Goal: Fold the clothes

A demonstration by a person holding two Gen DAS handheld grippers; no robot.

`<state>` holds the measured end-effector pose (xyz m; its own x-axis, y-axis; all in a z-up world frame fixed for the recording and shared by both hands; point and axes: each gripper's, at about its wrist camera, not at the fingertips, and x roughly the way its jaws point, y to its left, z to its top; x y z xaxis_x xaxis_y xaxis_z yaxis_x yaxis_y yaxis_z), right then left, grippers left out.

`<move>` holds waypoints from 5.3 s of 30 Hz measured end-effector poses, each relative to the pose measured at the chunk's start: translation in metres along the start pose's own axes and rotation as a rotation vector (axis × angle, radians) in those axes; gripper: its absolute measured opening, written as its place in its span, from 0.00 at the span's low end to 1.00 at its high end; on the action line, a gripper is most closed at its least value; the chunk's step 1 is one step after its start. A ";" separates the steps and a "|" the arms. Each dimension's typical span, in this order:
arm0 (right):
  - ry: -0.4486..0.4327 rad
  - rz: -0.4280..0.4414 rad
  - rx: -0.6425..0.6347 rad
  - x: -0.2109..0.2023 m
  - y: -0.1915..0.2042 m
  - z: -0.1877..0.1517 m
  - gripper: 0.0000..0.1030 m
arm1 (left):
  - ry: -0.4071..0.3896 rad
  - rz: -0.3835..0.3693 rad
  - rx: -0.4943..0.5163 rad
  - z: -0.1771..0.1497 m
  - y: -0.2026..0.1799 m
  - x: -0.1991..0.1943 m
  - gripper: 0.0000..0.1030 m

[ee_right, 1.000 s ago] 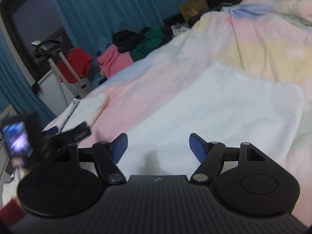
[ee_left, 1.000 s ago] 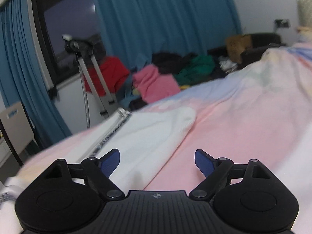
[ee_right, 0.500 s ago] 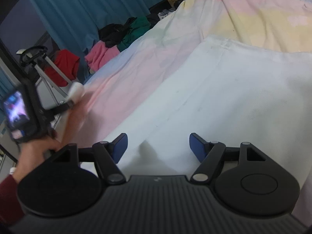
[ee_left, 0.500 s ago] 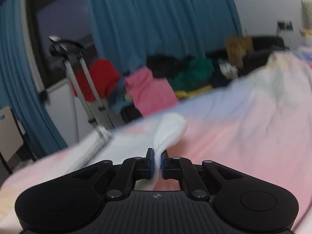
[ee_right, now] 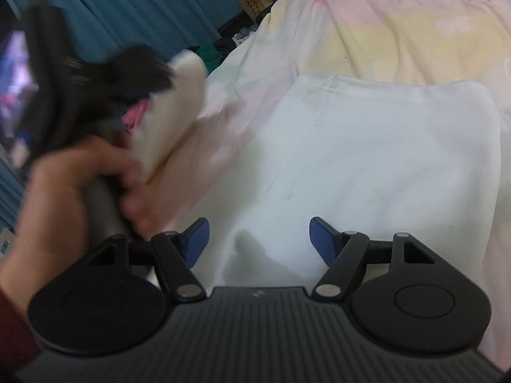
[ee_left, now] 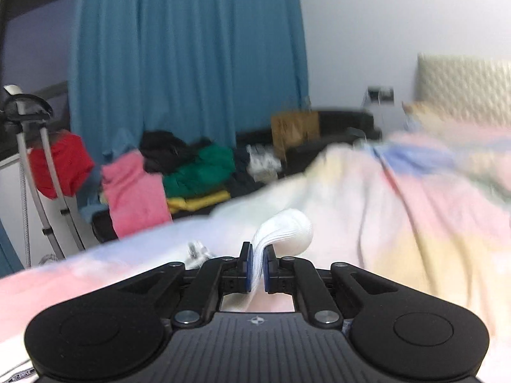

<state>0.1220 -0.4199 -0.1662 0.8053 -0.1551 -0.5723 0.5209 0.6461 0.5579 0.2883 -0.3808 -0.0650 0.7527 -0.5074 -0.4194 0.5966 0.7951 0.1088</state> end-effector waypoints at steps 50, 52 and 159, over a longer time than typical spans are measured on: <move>-0.272 0.169 -0.162 0.128 0.144 0.148 0.08 | 0.022 0.252 -0.836 -0.215 0.303 -0.410 0.74; -0.307 0.115 -0.123 0.123 0.111 0.157 0.08 | 0.034 0.274 -0.795 -0.207 0.300 -0.410 0.74; -0.030 -0.007 0.405 -0.076 -0.126 0.051 0.13 | 0.102 0.479 -1.532 -0.350 0.429 -0.586 0.25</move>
<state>0.0092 -0.5279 -0.1623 0.8059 -0.1839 -0.5628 0.5912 0.2988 0.7491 0.0056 0.3739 -0.0880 0.7207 -0.1534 -0.6761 -0.5506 0.4660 -0.6926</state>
